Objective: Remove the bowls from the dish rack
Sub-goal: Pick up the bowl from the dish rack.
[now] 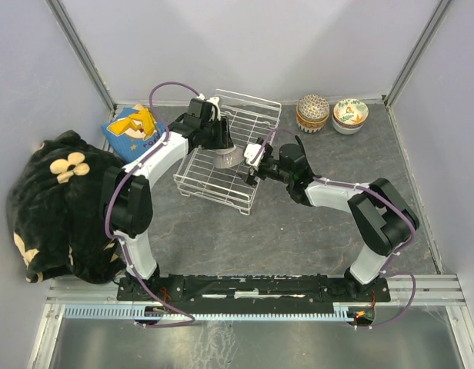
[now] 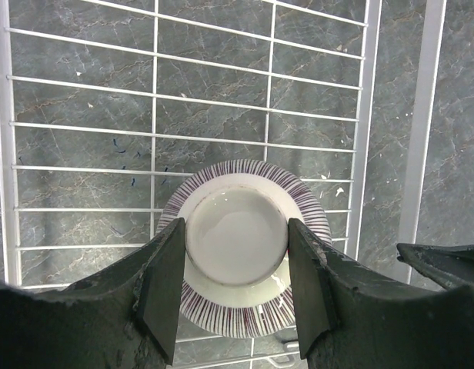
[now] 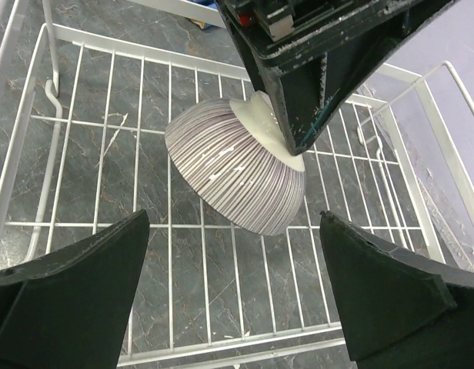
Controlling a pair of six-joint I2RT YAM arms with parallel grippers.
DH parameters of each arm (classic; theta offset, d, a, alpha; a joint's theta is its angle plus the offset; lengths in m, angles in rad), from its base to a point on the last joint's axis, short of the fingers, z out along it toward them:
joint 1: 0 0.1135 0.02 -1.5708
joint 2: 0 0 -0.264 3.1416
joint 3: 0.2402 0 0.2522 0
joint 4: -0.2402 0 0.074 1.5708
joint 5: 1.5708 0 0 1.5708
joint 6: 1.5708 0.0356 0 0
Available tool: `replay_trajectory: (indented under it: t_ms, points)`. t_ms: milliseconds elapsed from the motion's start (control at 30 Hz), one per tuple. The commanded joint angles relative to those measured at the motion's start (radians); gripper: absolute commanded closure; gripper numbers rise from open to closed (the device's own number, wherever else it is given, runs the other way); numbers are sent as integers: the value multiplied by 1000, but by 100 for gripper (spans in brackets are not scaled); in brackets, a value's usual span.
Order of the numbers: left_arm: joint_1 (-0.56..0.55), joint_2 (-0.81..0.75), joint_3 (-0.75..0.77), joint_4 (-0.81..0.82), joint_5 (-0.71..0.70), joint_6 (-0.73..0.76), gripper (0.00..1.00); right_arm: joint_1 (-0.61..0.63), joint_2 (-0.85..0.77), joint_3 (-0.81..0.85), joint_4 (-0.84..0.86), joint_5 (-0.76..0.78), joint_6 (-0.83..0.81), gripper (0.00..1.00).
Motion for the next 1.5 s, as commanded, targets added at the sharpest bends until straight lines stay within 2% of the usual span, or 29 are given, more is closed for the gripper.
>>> replay_trajectory:
  t_ms: [0, 833, 1467]
  points:
    - [9, 11, 57, 61, 46, -50, 74, 15, -10, 61, -14, 19, -44, 0]
    - [30, 27, 58, 75, 84, -53, 74, 57, 79, 174, -125, 125, -138, 1]
    - [36, 36, 54, 81, 106, -54, 75, 60, 143, 217, -83, 228, -130, 1]
